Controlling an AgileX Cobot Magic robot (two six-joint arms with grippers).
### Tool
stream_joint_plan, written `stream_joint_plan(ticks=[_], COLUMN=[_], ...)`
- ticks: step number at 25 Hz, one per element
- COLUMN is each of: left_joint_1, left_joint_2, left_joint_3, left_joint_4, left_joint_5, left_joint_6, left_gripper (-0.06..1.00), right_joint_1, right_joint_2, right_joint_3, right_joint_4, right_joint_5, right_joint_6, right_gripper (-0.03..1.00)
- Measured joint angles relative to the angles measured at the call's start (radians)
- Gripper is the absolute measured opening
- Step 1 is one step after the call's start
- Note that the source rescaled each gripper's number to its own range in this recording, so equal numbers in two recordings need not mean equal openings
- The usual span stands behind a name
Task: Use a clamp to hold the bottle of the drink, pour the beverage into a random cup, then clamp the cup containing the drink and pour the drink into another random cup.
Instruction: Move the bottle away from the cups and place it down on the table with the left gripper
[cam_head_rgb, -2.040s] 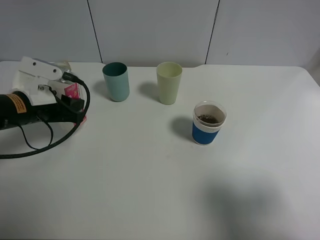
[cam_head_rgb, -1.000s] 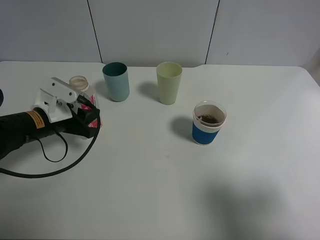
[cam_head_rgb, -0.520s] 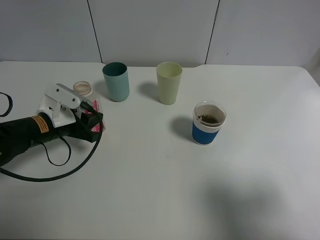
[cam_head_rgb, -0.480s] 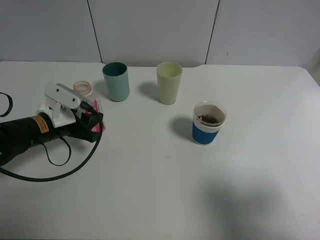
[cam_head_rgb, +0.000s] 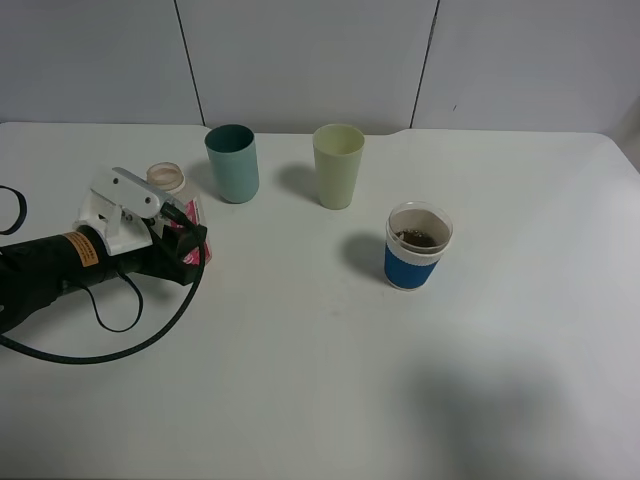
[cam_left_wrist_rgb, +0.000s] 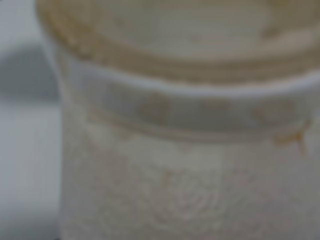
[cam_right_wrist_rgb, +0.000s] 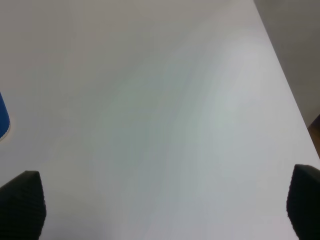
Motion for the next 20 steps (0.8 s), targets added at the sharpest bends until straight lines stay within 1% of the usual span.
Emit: stream_joint_plan(ticks=[5,6,7,10,11,12,14,16,20], left_joint_1=[0.000,0.000,0.000,0.000,0.000,0.000,0.000,0.000,0.000], left_joint_2=[0.000,0.000,0.000,0.000,0.000,0.000,0.000,0.000,0.000], left_joint_3=[0.000,0.000,0.000,0.000,0.000,0.000,0.000,0.000,0.000], left_joint_4=[0.000,0.001,0.001,0.000,0.000,0.000,0.000,0.000,0.000], left_joint_5=[-0.002,-0.003,-0.004,-0.025,-0.028,-0.028,-0.028,-0.028,-0.028], left_joint_6=[0.000,0.000,0.000,0.000,0.000,0.000,0.000,0.000,0.000], left_gripper=[0.05,0.07,0.14,0.71,0.84,0.90,0.97,0.99,0.99], right_joint_1=[0.000,0.000,0.000,0.000,0.000,0.000,0.000,0.000,0.000], right_joint_2=[0.000,0.000,0.000,0.000,0.000,0.000,0.000,0.000,0.000], right_joint_3=[0.000,0.000,0.000,0.000,0.000,0.000,0.000,0.000,0.000], right_joint_4=[0.000,0.000,0.000,0.000,0.000,0.000,0.000,0.000,0.000], right_joint_5=[0.000,0.000,0.000,0.000,0.000,0.000,0.000,0.000,0.000], right_joint_6=[0.000,0.000,0.000,0.000,0.000,0.000,0.000,0.000,0.000], right_gripper=[0.89,0.89,0.89,0.89,0.89,0.89,0.89,0.89,0.89])
